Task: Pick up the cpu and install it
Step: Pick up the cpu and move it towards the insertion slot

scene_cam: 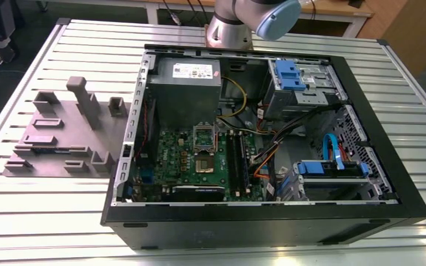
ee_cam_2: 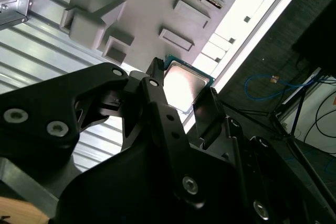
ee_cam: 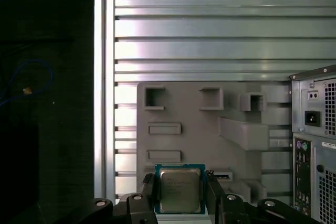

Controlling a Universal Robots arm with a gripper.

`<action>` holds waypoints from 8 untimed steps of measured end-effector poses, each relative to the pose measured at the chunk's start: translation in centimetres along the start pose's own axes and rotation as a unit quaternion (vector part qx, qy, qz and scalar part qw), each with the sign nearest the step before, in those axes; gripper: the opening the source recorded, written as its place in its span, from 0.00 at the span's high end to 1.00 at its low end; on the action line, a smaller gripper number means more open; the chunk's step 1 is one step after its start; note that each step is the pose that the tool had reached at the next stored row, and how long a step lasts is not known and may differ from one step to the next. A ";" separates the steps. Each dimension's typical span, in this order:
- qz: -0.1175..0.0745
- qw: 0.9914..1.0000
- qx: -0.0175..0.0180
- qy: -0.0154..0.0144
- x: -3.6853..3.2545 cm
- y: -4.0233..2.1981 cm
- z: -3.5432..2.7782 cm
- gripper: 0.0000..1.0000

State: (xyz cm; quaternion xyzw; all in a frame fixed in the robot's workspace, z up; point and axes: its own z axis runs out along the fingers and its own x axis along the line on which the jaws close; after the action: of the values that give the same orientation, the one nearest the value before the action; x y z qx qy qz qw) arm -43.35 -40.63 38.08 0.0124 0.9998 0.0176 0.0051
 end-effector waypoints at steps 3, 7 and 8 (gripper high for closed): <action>0.000 1.000 0.000 0.000 -0.07 0.00 0.01 0.53; 0.000 1.000 0.000 0.000 -0.16 0.00 0.01 0.53; 0.000 1.000 0.000 0.000 -0.18 0.00 0.00 0.53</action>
State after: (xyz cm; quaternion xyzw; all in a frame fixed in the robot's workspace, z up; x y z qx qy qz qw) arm -43.17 -40.63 38.08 0.0124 0.9998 0.0177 0.0052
